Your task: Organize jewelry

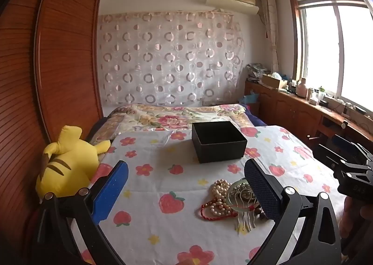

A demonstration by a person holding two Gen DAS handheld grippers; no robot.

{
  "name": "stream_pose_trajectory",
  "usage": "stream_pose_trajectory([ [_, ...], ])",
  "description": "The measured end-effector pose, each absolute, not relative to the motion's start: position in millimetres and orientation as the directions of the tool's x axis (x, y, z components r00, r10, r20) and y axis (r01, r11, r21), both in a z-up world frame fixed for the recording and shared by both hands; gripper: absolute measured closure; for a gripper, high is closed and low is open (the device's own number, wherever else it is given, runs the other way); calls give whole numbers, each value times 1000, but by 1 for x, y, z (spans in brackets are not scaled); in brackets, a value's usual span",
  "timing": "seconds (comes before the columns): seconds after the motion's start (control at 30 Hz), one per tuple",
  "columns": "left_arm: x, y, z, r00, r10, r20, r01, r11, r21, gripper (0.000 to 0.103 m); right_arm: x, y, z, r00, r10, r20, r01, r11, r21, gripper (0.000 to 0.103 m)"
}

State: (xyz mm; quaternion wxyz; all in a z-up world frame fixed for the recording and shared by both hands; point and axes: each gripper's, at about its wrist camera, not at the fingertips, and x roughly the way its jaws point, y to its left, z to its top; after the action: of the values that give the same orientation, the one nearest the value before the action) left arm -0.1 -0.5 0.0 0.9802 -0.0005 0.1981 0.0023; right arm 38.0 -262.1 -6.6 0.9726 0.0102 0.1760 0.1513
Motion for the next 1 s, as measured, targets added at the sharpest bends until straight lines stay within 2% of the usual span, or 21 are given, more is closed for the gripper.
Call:
stream_pose_trajectory([
  [1.0, 0, 0, 0, 920, 5, -391, -5, 1000, 0, 6, 37, -262, -7, 893, 298, -337, -291, 954, 74, 2],
])
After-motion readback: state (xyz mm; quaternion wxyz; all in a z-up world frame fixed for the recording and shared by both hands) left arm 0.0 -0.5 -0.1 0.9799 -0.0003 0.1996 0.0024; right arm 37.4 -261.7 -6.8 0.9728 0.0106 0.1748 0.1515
